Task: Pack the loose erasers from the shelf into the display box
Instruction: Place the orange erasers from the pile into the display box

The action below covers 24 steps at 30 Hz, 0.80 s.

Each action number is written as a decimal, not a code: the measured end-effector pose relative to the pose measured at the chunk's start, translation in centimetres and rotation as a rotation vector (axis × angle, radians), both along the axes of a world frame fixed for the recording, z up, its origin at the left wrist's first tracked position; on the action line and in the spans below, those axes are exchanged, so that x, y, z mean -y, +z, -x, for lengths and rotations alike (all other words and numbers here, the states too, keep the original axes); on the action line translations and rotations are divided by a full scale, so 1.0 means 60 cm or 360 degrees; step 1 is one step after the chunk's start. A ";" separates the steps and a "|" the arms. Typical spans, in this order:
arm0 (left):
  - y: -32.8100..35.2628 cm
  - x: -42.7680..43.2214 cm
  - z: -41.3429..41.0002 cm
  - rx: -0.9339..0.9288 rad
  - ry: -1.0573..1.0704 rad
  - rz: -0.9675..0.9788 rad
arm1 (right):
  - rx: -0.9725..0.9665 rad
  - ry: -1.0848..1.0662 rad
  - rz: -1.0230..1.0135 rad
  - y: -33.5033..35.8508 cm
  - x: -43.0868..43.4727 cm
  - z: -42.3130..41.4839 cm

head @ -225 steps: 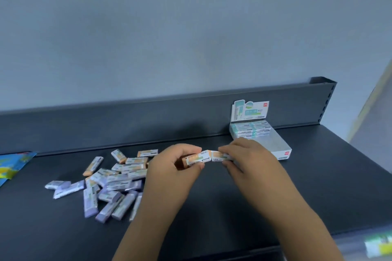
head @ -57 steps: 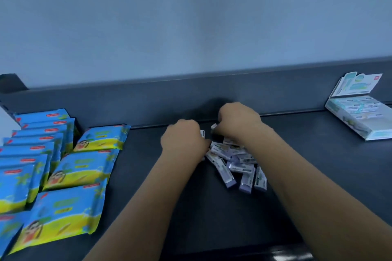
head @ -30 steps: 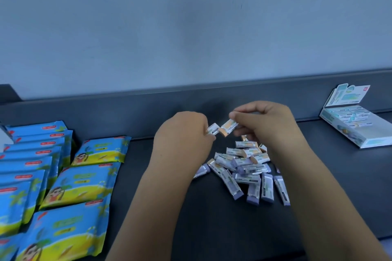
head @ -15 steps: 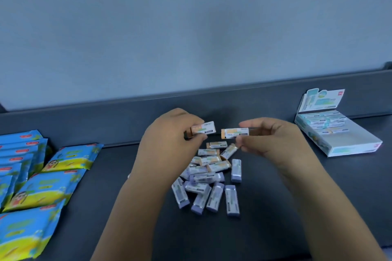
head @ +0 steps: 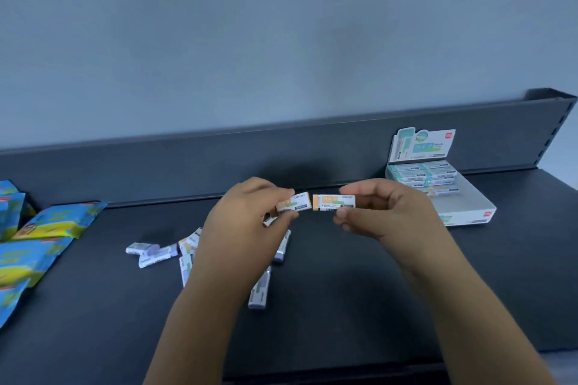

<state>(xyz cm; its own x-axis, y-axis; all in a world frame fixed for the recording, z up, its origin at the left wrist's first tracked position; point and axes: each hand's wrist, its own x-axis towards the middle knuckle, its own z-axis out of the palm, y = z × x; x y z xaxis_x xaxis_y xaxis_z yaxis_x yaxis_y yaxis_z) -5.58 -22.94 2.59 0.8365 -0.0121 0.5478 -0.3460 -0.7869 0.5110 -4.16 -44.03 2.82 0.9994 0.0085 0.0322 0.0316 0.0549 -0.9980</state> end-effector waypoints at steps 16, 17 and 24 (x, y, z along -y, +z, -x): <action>0.019 0.013 -0.024 -0.0094 0.0080 -0.0061 | 0.0269 -0.0237 0.0582 -0.002 0.018 -0.007; 0.020 0.020 -0.028 -0.0107 0.0074 -0.0068 | 0.0272 -0.0251 0.0588 -0.003 0.026 -0.008; 0.023 0.101 -0.055 -0.0120 -0.0015 -0.0042 | 0.0303 -0.0267 0.0578 0.003 0.106 -0.032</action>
